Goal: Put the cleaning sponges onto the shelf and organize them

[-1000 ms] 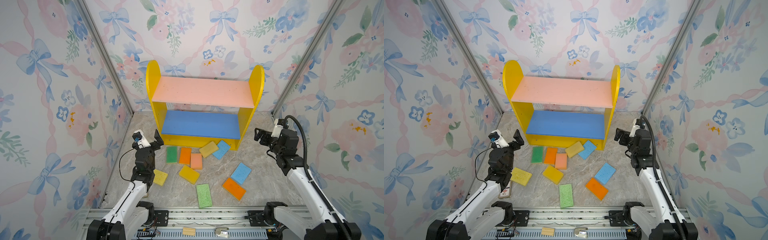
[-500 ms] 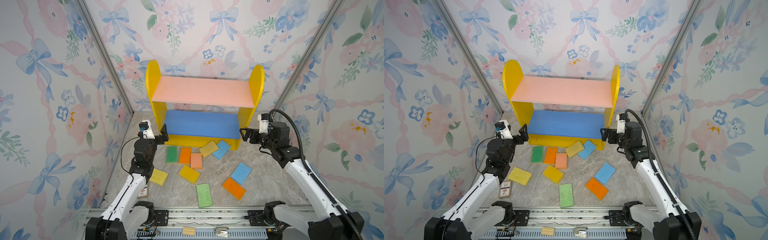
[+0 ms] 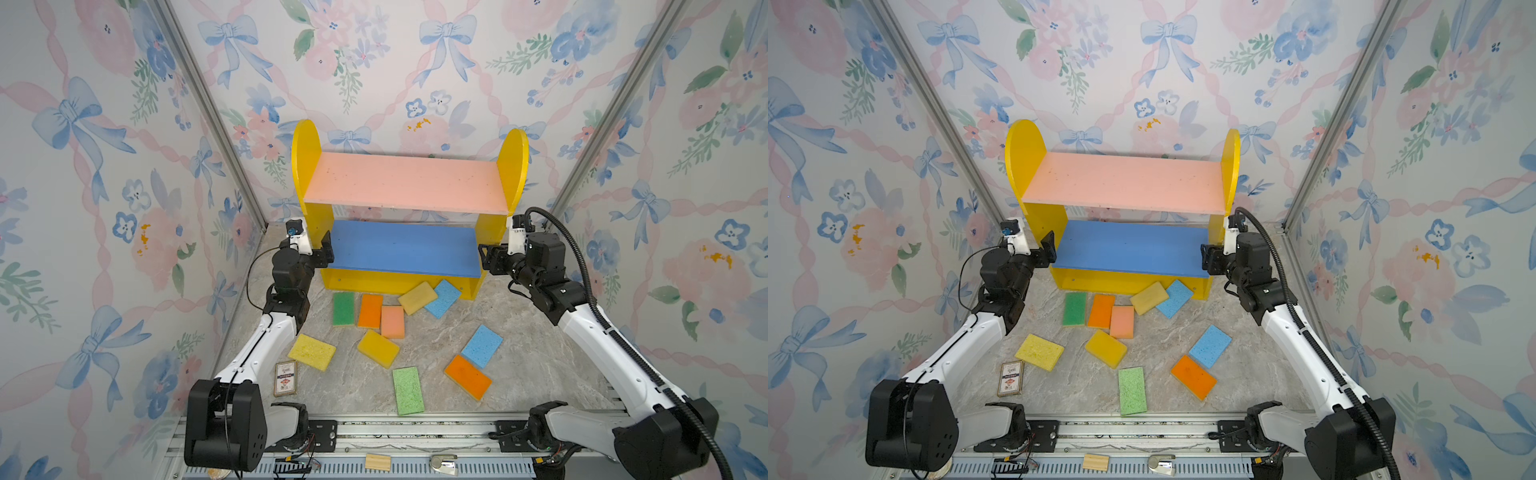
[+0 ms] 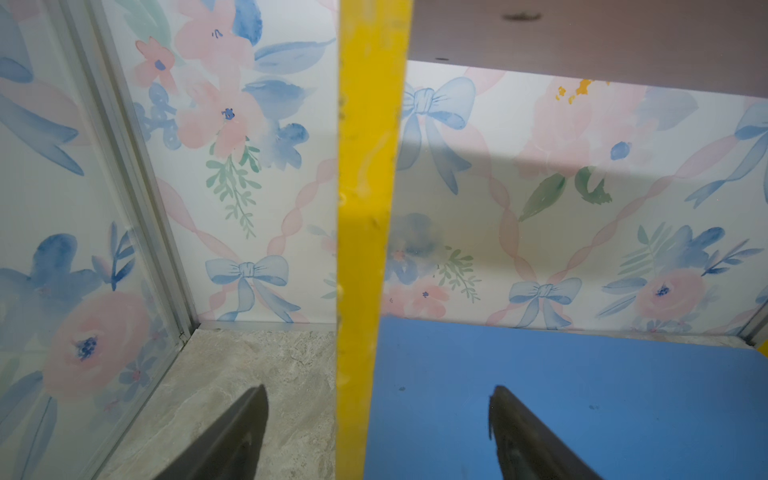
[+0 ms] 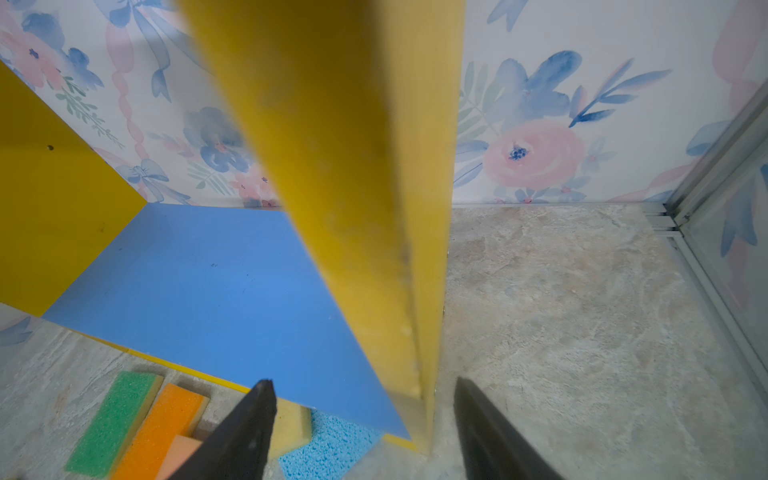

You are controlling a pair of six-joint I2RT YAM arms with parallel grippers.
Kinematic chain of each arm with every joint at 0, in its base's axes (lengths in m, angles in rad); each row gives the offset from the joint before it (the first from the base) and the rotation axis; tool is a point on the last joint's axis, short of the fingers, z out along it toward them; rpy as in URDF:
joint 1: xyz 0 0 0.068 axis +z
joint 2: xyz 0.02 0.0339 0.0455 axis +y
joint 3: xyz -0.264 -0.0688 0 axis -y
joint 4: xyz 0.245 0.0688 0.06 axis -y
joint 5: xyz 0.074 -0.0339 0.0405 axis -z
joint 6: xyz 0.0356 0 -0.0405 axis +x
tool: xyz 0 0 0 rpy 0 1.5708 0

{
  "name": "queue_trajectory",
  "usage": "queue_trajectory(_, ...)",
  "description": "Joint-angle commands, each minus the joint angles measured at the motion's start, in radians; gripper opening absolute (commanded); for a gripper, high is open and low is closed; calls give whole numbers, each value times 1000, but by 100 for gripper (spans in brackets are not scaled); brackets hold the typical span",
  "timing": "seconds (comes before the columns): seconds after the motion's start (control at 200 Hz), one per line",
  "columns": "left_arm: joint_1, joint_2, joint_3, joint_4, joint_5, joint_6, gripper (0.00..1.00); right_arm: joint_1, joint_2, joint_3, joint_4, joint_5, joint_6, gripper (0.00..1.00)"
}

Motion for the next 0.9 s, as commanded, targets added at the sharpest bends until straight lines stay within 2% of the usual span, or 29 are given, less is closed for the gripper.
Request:
queue_trajectory(0.0, 5, 47, 62, 54, 17, 46, 78, 7, 18, 43, 36, 52, -8, 69)
queue_trajectory(0.205, 6, 111, 103, 104, -41, 74, 62, 8, 68, 77, 44, 49, -3, 67)
queue_trajectory(0.31, 8, 126, 108, 125, -26, 75, 53, 7, 95, 96, 46, 43, 4, 59)
queue_trajectory(0.435, 8, 147, 123, 126, 7, 76, 44, 10, 114, 111, 45, 45, 8, 39)
queue_trajectory(0.515, 8, 157, 130, 128, 25, 67, 32, 10, 119, 117, 43, 47, 6, 31)
queue_trajectory(0.585, 8, 160, 129, 127, 44, 65, 16, 10, 117, 118, 38, 51, 9, 26)
queue_trajectory(0.64, 8, 155, 126, 126, 57, 63, 7, 10, 110, 115, 39, 55, 9, 24)
queue_trajectory(0.69, 8, 144, 118, 126, 67, 62, 4, 10, 102, 107, 41, 53, 8, 20)
queue_trajectory(0.895, 6, 71, 74, 125, 78, 36, 2, 9, 70, 91, 32, 58, 5, 6)
